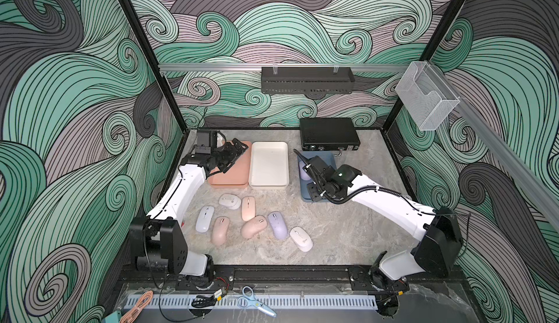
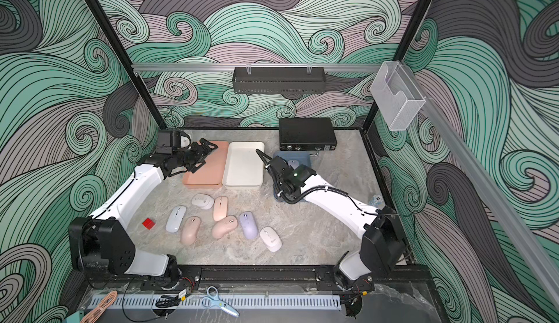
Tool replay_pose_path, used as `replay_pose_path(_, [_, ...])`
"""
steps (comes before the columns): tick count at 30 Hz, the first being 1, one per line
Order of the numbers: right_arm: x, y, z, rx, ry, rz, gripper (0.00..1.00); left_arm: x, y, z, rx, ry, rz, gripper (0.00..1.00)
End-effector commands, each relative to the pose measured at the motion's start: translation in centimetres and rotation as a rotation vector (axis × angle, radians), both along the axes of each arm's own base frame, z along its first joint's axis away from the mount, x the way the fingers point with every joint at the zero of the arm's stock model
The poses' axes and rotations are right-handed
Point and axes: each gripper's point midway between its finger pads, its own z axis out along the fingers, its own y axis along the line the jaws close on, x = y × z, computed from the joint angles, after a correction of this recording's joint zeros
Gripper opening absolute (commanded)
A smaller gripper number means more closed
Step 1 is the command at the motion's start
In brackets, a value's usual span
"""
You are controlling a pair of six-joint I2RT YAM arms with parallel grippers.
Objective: Place the mice by color into the storage box
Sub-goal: Pick up the mouse from the center of the board.
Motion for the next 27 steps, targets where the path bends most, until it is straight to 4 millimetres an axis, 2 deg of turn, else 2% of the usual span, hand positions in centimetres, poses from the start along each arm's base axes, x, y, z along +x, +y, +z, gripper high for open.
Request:
replay_pose_path(1, [-0.5,0.8,1.1,0.011,-0.025,-0.041,0.59,0.1,1.5,1.0,-0.011,-0.009,0.063,0.95])
replay_pose_path(6, [-1.5,3.7,1.4,-0.002,-0.022,0.041,0.58,0.4,2.4,1.0,-0.053,-0.002,0.082,0.95])
replay_pose_path(9, [-1.9,4.7,1.2,-0.035,-0.047,0.058,0.58,0.5,2.8,1.1,-0.061,-0.006,0.091,0.95])
replay_pose_path(17, [-3.9,7.0,-1.5,-0.017,0.041,0.048,0.6,0.6,2.9,1.0,-0.077,0.001,0.091,0.95])
replay_pose_path(21, [-5.5,8.7,-2.8,-0.05,0.065,0.097,0.69,0.7,2.8,0.9,-0.085,0.0,0.084,0.95])
replay_pose_path(25, [-7.5,11.1,-5.1,-0.016,0.132,0.146,0.71,0.7,2.5,0.9,-0.104,0.006,0.075,0.95])
replay_pose_path(26, [-8.1,12.0,-5.7,-0.008,0.147,0.17,0.71,1.0,2.4,-0.1,-0.11,0.033,0.074,0.94])
replay_pose_path(27, [-8.6,12.7,-6.1,-0.005,0.158,0.182,0.72,1.1,2.4,-0.2,-0.113,0.035,0.072,0.94])
